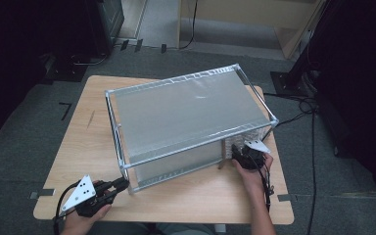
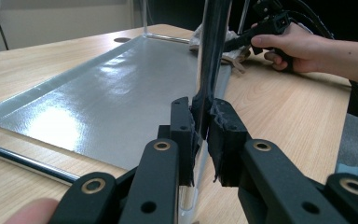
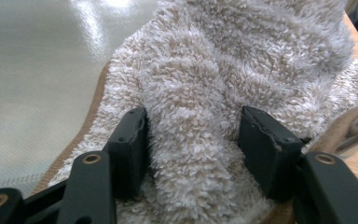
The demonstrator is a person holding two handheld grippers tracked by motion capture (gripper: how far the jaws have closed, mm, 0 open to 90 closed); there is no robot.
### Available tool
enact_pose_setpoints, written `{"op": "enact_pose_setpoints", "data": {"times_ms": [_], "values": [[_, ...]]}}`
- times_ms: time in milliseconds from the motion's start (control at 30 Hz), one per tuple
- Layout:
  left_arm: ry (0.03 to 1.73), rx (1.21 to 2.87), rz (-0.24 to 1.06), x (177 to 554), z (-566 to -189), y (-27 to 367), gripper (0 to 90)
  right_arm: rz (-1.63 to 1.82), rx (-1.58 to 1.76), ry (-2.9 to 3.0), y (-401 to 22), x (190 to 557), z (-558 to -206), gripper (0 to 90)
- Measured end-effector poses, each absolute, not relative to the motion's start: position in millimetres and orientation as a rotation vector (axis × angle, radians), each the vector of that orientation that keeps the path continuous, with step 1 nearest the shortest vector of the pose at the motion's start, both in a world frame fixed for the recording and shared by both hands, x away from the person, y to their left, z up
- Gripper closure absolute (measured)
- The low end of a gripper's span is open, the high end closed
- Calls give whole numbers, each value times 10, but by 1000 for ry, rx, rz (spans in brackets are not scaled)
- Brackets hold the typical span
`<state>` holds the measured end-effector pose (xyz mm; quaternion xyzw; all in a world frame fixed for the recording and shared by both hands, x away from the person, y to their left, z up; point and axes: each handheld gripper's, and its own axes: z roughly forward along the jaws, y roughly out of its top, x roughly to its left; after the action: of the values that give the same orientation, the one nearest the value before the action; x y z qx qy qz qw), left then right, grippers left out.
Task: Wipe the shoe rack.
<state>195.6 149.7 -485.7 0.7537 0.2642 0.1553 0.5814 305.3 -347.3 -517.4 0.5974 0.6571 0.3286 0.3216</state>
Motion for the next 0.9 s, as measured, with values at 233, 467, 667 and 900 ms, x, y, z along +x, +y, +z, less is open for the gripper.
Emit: {"op": "enact_pose_setpoints", "data": {"times_ms": [233,467,667,900], "values": [[646,1755,387,1962,-4854,1467,808,847,1553,1762,-3361,3036,-5186,691],[668,1751,399,1966,-4851,1454,812,862,1536,1805,-3158,3031,-5185,713],[693,1741,409,1968,-4852,1427,810,897,1486,1892,-2823,3003,-5177,711],[722,1734,430,1979,-4851,1377,810,969,1370,2019,-2258,2910,-5170,709]]}}
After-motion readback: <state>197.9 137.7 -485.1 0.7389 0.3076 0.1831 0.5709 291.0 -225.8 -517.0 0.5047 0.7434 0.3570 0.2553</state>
